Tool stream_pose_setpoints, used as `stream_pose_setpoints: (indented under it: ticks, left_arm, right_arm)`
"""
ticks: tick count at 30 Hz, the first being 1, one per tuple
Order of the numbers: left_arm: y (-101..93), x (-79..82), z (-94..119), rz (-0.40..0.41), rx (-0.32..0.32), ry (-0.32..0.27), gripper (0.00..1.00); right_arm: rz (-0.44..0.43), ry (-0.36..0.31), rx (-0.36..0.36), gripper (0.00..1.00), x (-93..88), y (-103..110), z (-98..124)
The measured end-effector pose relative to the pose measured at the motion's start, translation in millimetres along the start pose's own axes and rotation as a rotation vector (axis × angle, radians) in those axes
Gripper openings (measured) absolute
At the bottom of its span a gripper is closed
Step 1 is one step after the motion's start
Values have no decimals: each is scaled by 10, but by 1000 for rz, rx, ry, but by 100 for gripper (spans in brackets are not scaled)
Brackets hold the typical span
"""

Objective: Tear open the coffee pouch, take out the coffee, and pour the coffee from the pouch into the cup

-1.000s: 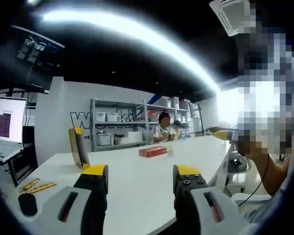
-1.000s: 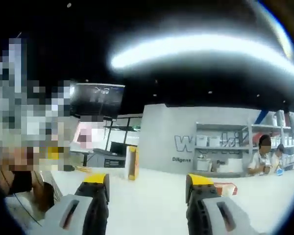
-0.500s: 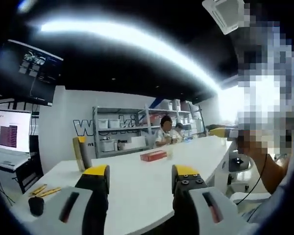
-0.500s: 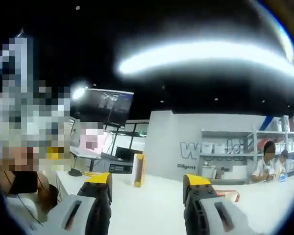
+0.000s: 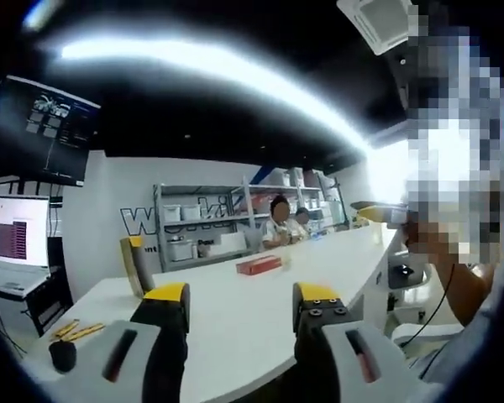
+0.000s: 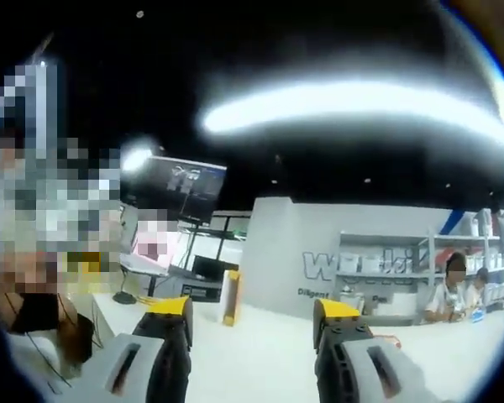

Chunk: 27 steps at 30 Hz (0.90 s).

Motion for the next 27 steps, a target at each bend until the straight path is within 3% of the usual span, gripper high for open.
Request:
stream_pose_setpoints:
  ticks: [27]
  left_arm:
    - [-85,10,22,-19,2,-2,49]
  right_arm:
    - [8,-19,1,57,43,-12,121]
Point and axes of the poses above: the point that each gripper's makers call its tool centre point, and the gripper's own axes: z roughly backward along the fingers, y roughly to its left, x roughly out of its top, the point moved 7 cm from there along z, roughly backward along the fingers, and after that the axes turned 10 degrees about y, right-handed, at the moved point
